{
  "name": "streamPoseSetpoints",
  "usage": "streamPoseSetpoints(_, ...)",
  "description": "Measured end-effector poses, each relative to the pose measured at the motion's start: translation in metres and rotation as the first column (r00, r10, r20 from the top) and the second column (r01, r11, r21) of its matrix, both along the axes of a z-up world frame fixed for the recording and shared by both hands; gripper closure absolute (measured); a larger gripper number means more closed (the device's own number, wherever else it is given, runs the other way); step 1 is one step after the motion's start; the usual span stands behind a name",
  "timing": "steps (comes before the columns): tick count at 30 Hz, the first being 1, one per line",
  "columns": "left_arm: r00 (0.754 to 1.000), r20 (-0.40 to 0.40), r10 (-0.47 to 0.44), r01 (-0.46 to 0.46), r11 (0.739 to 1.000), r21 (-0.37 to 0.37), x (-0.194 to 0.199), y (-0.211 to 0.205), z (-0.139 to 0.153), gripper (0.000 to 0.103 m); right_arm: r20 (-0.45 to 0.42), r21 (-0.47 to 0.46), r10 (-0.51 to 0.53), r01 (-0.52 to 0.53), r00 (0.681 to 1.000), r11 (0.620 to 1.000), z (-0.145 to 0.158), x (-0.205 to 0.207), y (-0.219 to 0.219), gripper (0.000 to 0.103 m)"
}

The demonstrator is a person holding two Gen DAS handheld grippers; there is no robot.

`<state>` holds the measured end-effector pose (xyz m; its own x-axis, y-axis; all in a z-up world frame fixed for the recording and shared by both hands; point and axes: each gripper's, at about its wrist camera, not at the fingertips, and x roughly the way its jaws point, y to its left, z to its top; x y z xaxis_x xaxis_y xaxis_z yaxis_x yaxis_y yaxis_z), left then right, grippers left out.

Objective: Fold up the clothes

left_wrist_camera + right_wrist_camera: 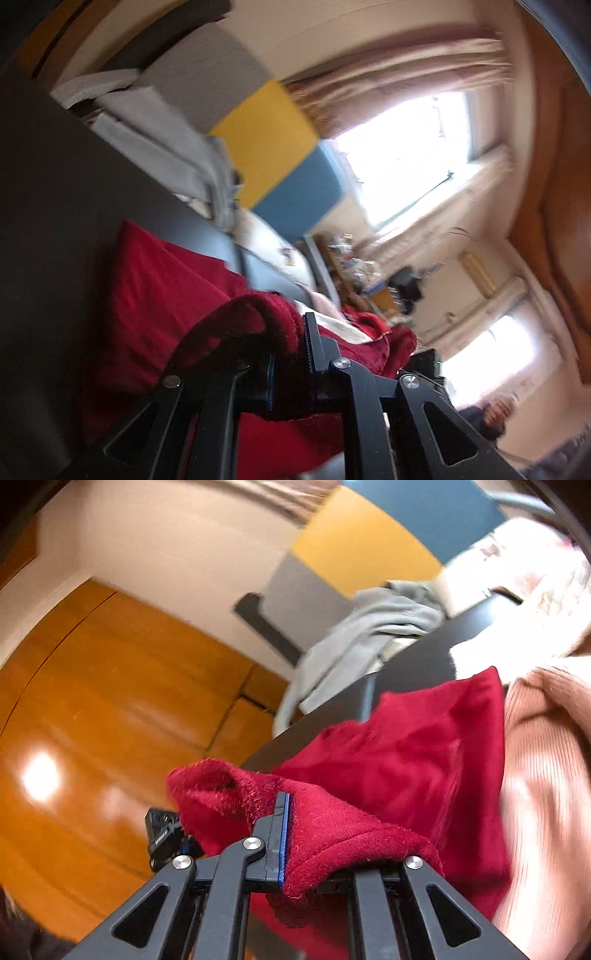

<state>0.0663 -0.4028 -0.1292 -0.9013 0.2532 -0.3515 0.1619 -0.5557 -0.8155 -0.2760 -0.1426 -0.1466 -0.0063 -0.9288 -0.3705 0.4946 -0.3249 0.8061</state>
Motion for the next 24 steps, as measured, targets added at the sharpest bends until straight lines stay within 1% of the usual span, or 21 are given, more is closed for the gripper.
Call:
streamPoseSetpoints(2,0.996,0.082,0.026,-0.028,0.999,0.020,-0.029,-0.013,-0.024,0.092,0.061,0.061,-0.037,0.033,0.997,0.998,-0.025,-0.022,-0.012,0.093)
streamPoseSetpoints(4,0.982,0.186,0.032,-0.039,0.999,0.034,-0.044,-0.018,-0.056,0.093,0.102,0.136,-0.068,0.053,0.992,0.989,-0.054,-0.033,-0.018,0.093)
streamPoseSetpoints(5,0.981,0.191,0.034,-0.042,0.998,0.037,-0.043,-0.018,-0.062,0.094,0.109,0.129,-0.074,0.060,0.991,0.990,-0.063,-0.034,-0.017,0.100)
streamPoseSetpoints(6,0.983,0.182,0.036,-0.044,0.998,0.039,-0.040,-0.018,-0.065,0.094,0.114,0.106,-0.077,0.065,0.990,0.992,-0.071,-0.034,-0.014,0.100)
streamPoseSetpoints(8,0.984,0.173,0.038,-0.045,0.998,0.035,-0.032,-0.014,-0.068,0.094,0.104,0.058,-0.085,0.079,0.991,0.995,-0.071,-0.027,-0.006,0.100)
streamPoseSetpoints(9,0.984,0.177,0.035,-0.038,0.999,0.017,-0.025,-0.007,-0.068,0.094,0.102,0.044,-0.078,0.074,0.992,0.996,-0.071,-0.021,-0.002,0.100)
streamPoseSetpoints(10,0.983,0.182,0.031,-0.030,1.000,-0.005,-0.017,0.001,-0.068,0.095,0.090,0.042,-0.061,0.058,0.994,0.997,-0.070,-0.013,0.001,0.100)
streamPoseSetpoints(12,0.982,0.189,0.025,-0.026,1.000,0.003,0.001,0.010,-0.067,0.095,0.070,0.042,-0.029,0.027,0.997,0.999,-0.069,0.003,0.008,0.100)
streamPoseSetpoints(15,0.980,0.200,0.017,-0.022,0.999,0.025,0.030,0.023,-0.065,0.095,0.095,0.038,-0.007,0.003,0.995,0.999,-0.071,0.019,0.018,0.100)
streamPoseSetpoints(16,0.979,0.204,0.014,-0.021,0.999,0.033,0.039,0.027,-0.064,0.095,0.113,0.050,0.003,-0.008,0.994,0.999,-0.072,0.022,0.017,0.099)
streamPoseSetpoints(17,0.978,0.207,0.006,-0.016,0.999,0.046,0.042,0.028,-0.061,0.094,0.150,0.064,0.007,-0.016,0.989,0.998,-0.071,0.022,0.016,0.098)
streamPoseSetpoints(19,0.987,0.158,0.010,-0.027,0.994,0.109,0.042,0.020,-0.054,0.094,0.228,0.082,0.002,-0.022,0.974,0.996,-0.069,0.017,0.014,0.091)
streamPoseSetpoints(20,0.991,0.131,0.014,-0.033,0.989,0.142,0.041,0.016,-0.051,0.094,0.269,0.069,-0.002,-0.017,0.963,0.997,-0.067,0.013,0.014,0.077)
streamPoseSetpoints(21,0.994,0.103,0.020,-0.038,0.984,0.176,0.041,0.011,-0.048,0.093,0.308,0.029,-0.011,0.003,0.951,1.000,-0.063,0.009,0.015,0.055)
streamPoseSetpoints(22,0.997,0.076,0.026,-0.041,0.977,0.209,0.041,0.007,-0.045,0.093,0.332,-0.031,-0.021,0.033,0.943,0.999,-0.058,0.004,0.017,0.043)
streamPoseSetpoints(23,0.998,0.048,0.033,-0.044,0.969,0.242,0.040,0.003,-0.042,0.092,0.341,-0.083,-0.037,0.069,0.939,0.994,-0.054,0.000,0.019,0.028)
streamPoseSetpoints(24,0.999,0.021,0.042,-0.046,0.960,0.275,0.040,-0.002,-0.040,0.091,0.347,-0.132,-0.055,0.107,0.936,0.985,-0.049,-0.004,0.022,0.019)
